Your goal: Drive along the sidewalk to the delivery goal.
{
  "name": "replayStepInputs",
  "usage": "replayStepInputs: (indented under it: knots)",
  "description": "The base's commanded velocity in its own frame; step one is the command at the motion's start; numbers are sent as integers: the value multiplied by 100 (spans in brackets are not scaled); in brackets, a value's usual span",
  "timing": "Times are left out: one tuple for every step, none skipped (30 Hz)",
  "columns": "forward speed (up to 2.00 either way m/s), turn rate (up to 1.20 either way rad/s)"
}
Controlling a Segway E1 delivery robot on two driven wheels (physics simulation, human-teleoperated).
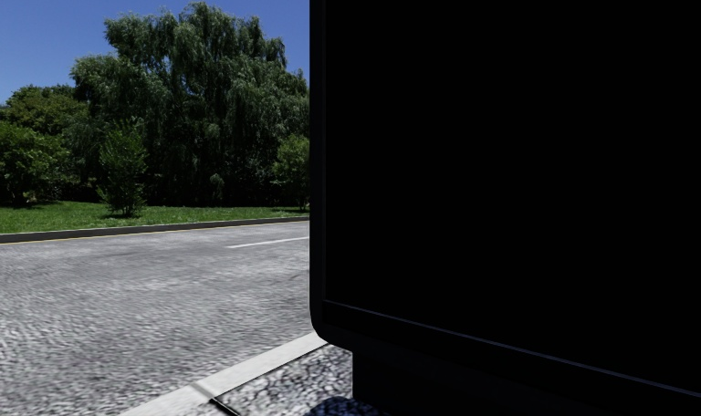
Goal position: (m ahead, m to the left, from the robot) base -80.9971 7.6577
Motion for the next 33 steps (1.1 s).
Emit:
replayStepInputs:
  knots:
    - [0,0]
    - [0,0]
    - [0,0]
    - [0,0]
    - [0,0]
    - [0,0]
    - [0,0]
    - [0,0]
    - [0,0]
    - [0,0]
    - [0,0]
    - [0,0]
    - [0,0]
    - [0,0]
    - [0,0]
    - [0,0]
    - [0,0]
    - [0,0]
    - [0,0]
    - [0,0]
    - [0,0]
    - [0,0]
    - [0,0]
    - [0,0]
    - [0,0]
    - [0,0]
    - [0,0]
    - [0,0]
    - [0,0]
    - [0,0]
    - [0,-14]
    - [0,-45]
    - [0,-48]
